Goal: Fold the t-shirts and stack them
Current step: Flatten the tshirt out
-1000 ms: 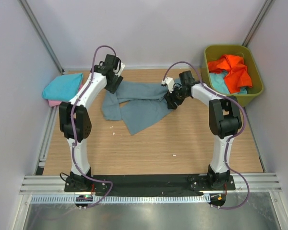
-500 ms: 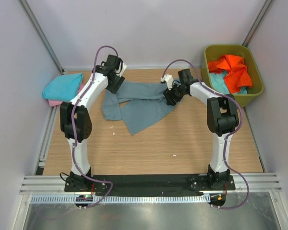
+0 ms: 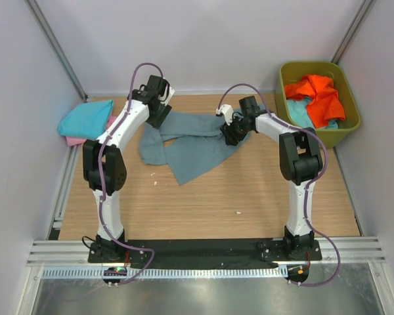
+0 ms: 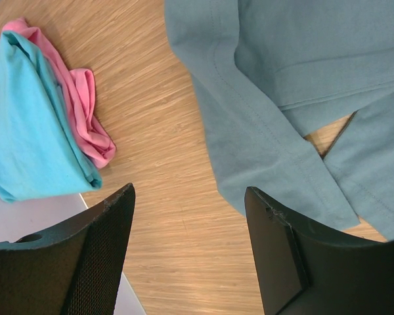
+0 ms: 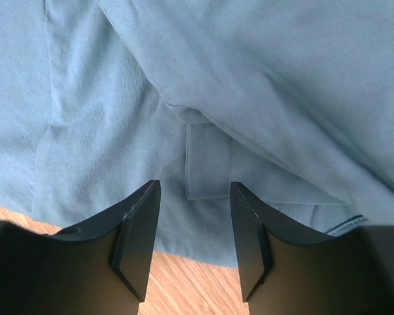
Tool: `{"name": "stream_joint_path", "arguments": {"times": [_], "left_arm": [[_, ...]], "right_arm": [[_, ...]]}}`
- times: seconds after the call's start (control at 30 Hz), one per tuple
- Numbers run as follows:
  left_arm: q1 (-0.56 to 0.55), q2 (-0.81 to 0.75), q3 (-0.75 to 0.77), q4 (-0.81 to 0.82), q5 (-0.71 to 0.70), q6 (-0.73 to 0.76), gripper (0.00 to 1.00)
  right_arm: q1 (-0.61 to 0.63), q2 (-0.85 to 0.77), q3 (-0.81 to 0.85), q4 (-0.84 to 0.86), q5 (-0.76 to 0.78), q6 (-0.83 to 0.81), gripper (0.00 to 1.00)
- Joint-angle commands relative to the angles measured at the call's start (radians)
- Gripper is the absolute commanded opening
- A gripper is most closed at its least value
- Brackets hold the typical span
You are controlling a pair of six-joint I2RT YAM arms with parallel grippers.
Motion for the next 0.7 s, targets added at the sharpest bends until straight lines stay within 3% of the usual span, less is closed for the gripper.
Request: {"name": "stream_joint_path", "arguments": {"times": [0.0,0.2,0.43,0.53,0.67], "left_arm": [[-0.008,-0.002,0.013,0.018,-0.023,0.0,0.69],[-0.011,0.0,0.01,0.024,-0.029,0.001,0.69],[-0.015,0.008,0.013,0.025,-0.028,0.0,0.69],[-0.017,0.008,0.014,0.027,-0.029,0.0,0.69],[-0.018,0.009,0.013,0.027,-0.031,-0.002,0.69]], "right_arm": [[0.005,0.002,0.036,0.043,0.011,0.007,0.52],[0.007,0.005,0.032,0.078,0.045,0.011,0.45],[0.007,0.008,0.033,0.102,0.065,0.024,0.45],[0.007,0.015,0.036,0.113,0.071,0.032,0.35],[0.009,0.007,0.044,0.116,0.071,0.049,0.15]]}}
